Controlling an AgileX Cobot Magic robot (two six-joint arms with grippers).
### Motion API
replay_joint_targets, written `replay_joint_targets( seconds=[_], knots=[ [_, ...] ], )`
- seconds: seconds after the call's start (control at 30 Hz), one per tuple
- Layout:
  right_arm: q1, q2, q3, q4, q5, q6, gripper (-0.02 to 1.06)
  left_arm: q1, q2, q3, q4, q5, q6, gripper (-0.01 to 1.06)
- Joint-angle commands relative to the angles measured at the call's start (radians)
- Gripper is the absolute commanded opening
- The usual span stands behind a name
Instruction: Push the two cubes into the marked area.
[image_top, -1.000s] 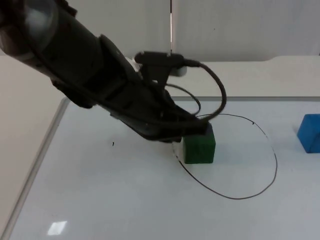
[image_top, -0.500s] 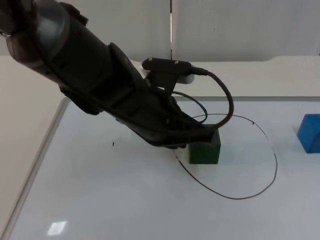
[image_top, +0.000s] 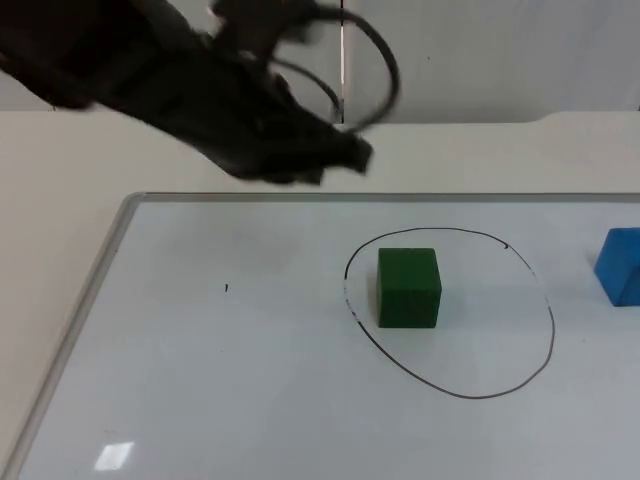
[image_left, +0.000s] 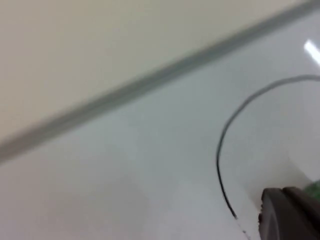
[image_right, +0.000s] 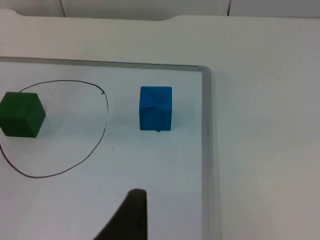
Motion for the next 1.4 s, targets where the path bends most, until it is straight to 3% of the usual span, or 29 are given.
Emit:
replay_joint_targets(
  seconds=[0.0, 0.13, 0.33, 0.63, 0.83, 1.07, 1.37],
  knots=[
    [-0.005, -0.003, 0.002, -0.006, -0.005, -0.012, 1.05, 0.048, -0.083, -0.003, 0.034, 0.069, -0.009, 0.00],
    [-0.005, -0.003, 0.002, -0.006, -0.005, -0.012, 1.05, 0.108, -0.231, -0.003, 0.097, 0.111, -0.054, 0.00],
    [-0.005, -0.003, 0.002, -0.006, -0.005, -0.012, 1.05, 0.120, -0.352, 0.006, 0.190, 0.113, -0.124, 0.00],
    [-0.005, -0.003, 0.002, -0.006, -0.005, -0.012, 1.05, 0.120, -0.541, 0.125, 0.243, 0.100, -0.187, 0.00],
    [-0.005, -0.003, 0.002, -0.006, -0.005, -0.012, 1.05, 0.120, -0.660, 0.209, 0.370, 0.104, -0.334, 0.00],
    [-0.005, -0.003, 0.002, -0.006, -0.005, -0.012, 1.05, 0.120, -0.784, 0.281, 0.536, 0.173, -0.502, 0.00],
    [-0.005, -0.003, 0.002, -0.006, -0.005, -0.012, 1.05, 0.120, -0.965, 0.362, 0.585, 0.256, -0.523, 0.00]
  ],
)
